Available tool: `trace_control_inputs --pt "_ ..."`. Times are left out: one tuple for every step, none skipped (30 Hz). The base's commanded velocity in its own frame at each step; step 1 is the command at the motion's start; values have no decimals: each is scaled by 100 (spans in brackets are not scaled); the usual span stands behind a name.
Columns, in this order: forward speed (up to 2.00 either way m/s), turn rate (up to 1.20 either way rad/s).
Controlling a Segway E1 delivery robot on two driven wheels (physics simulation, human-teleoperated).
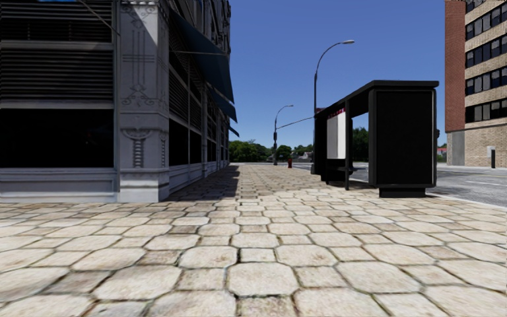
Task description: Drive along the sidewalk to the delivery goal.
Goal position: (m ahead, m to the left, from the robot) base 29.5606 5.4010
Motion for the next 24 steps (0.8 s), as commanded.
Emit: trace_control_inputs --pt "200 0" --pt "200 0" --pt "200 0" --pt "200 0" --pt "200 0" --pt "200 0" --pt "200 0" --pt "200 0" --pt "200 0" --pt "200 0" --pt "200 0" --pt "200 0" --pt "200 0" --pt "200 0" --pt "200 0" --pt "200 0" --pt "200 0" --pt "200 0" --pt "200 0" --pt "200 0" --pt "200 6" --pt "200 25" --pt "200 35" --pt "200 37"
